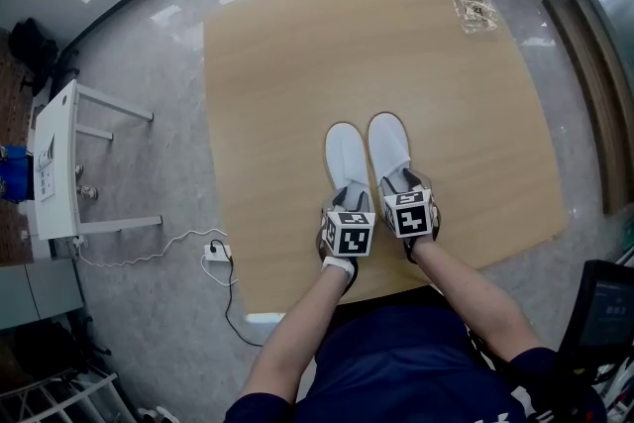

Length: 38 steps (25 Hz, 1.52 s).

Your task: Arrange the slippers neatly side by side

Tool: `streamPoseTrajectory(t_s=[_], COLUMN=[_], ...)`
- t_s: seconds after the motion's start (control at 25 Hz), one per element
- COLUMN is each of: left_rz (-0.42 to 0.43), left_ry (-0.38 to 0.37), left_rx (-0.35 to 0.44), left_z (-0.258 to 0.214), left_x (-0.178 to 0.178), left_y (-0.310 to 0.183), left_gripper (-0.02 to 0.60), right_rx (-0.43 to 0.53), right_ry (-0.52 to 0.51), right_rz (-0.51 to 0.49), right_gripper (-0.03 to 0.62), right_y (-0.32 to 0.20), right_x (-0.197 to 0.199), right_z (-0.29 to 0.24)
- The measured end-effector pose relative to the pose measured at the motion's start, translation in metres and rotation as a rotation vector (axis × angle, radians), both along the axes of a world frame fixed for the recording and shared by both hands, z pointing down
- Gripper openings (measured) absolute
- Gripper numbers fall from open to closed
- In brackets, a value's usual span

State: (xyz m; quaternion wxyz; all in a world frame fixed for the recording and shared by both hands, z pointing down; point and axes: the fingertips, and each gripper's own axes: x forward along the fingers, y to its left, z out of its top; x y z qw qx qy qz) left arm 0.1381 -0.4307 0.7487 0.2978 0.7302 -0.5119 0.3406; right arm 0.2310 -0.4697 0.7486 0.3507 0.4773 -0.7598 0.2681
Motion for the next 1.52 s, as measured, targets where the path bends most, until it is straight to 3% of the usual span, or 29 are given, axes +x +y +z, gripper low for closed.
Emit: streamPoseTrajectory(t_s=[0.28,0.48,0.6,0.72,0.84,0.92,1.16,1.52], left_rz=[0.002,-0.001,0.016,-0.009,-0.038,-0.028,0.042,0.056], left_ry=[0.038,0.2,0.287,0.354,0.412,0.423,0.416,0.436], left_rx=[0.073,0.187,0.295,0.367,0.445,0.486,0.528,0.532], left_z=[-0.032,-0.105,-0.159,-0.2,-0.239,-0.259,-0.284,-0.291], left_x=[0.001,0.016,0.022,0.015,0.004,0.001,0.013,0.029], left_y=[-0.004,-0.004,-0.001,0.009,0.02,0.029,0.056,0.056], left_gripper=[0.164,0.164,0.159,0.11,0.034,0.003,0.003,0.003], right_rx=[0.054,0.191,0.241,0.276,0.33,0.378,0.531,0.542], right_ry=[-0.056,-0.265,-0.357,-0.446,-0.513,-0.533,-0.526,-0.563], right_rz=[0.051,-0.028,-0.074,-0.083,-0.104,-0.135,-0.206,-0.181], right_gripper=[0.196,0.172,0.11,0.031,0.013,0.012,0.012,0.012], right_y=[-0.005,-0.007,0.002,0.015,0.03,0.04,0.067,0.066], right_x=[0.009,-0.006,-0.008,-0.007,-0.011,-0.014,-0.007,-0.004], right_z=[-0.027,-0.084,-0.126,-0.167,-0.208,-0.234,-0.285,-0.291])
